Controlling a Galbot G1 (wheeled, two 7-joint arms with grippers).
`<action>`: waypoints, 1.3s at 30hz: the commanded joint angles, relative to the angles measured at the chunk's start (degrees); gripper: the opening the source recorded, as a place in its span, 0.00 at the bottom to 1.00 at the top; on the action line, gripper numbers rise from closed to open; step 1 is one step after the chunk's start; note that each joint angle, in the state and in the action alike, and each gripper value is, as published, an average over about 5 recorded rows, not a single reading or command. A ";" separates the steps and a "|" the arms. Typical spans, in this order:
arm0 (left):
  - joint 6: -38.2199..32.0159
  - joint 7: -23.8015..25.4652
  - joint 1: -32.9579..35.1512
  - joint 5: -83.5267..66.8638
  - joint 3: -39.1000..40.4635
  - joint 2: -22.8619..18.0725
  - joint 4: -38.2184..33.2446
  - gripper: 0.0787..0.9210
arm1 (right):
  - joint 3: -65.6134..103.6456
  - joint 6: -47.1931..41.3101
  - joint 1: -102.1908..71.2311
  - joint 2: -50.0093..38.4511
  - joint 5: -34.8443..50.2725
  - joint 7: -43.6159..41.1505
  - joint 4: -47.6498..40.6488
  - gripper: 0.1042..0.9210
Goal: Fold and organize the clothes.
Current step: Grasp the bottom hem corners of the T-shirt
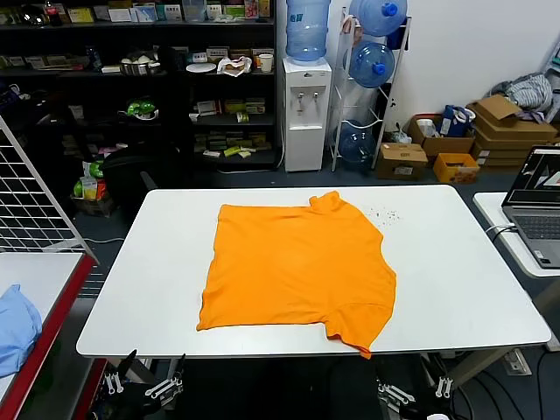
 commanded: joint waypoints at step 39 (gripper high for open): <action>7.79 1.04 -29.58 -3.77 15.41 -5.55 19.73 1.00 | -9.86 -12.42 24.05 7.36 -3.16 8.42 -15.51 1.00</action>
